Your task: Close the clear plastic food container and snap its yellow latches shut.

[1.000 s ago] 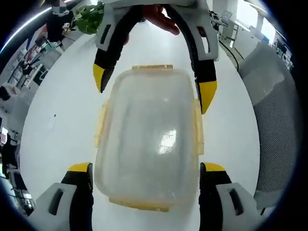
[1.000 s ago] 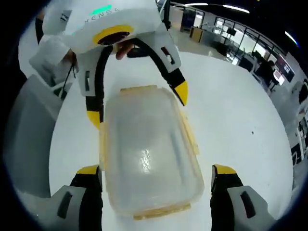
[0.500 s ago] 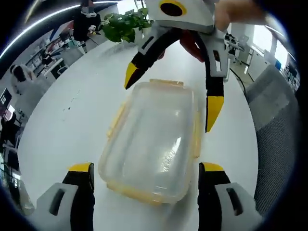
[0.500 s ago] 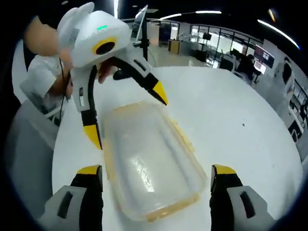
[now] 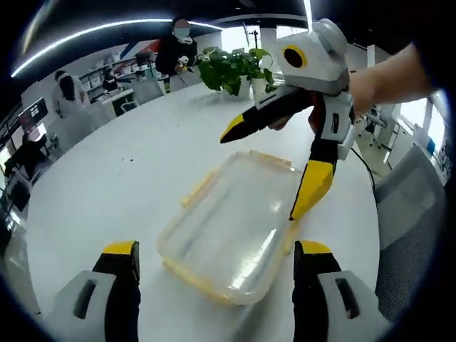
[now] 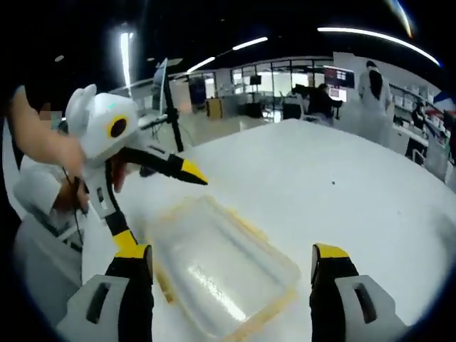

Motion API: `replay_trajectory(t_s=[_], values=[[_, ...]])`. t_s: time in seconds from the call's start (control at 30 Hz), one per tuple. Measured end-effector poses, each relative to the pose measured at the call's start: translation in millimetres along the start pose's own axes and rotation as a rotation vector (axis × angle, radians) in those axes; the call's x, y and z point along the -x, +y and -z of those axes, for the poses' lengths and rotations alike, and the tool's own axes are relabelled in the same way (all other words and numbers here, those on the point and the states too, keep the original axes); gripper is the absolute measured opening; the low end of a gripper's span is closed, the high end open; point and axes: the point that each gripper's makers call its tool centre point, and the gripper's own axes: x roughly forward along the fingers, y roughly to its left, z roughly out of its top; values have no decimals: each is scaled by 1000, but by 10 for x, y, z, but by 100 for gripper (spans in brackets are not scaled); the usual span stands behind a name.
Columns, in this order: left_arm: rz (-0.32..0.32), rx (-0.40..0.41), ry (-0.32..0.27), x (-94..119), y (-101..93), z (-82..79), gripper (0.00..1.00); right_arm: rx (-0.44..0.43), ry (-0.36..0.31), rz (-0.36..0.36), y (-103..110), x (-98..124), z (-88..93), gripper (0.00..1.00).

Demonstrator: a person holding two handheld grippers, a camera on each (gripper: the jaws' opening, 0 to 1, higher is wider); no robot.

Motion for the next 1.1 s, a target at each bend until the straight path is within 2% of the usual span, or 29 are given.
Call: replay_trajectory(t_s=[0.2,0.27,0.33,0.47,0.53,0.67,0.87,1.1], values=[[-13,35,-41,17,-21,-19,90,-54,-48,28,-14,3,-25,92],[0,80,-55,16,-51,-22,89,-73,-62,36,-18,4,-21,92],[-5,82,-89,32,-56,-51,87,-82,-77,44,-21,10,-32,92],[-12,93,-130,77,-86,-73,86,-91,-124,61,-21,41,-100,91],[-22,104,-149,112,-79,-76,87,-149,-166,75,-32,73,-168,92],[-48,143,-193,185,-30,-84,87,-150,-201,98,-45,149,-229,92],[-56,177,-199,226,-29,-8,86,-137,-203,97,11,183,-195,91],[-61,197,-218,281,-46,-13,85,-158,-210,109,26,248,-124,91]])
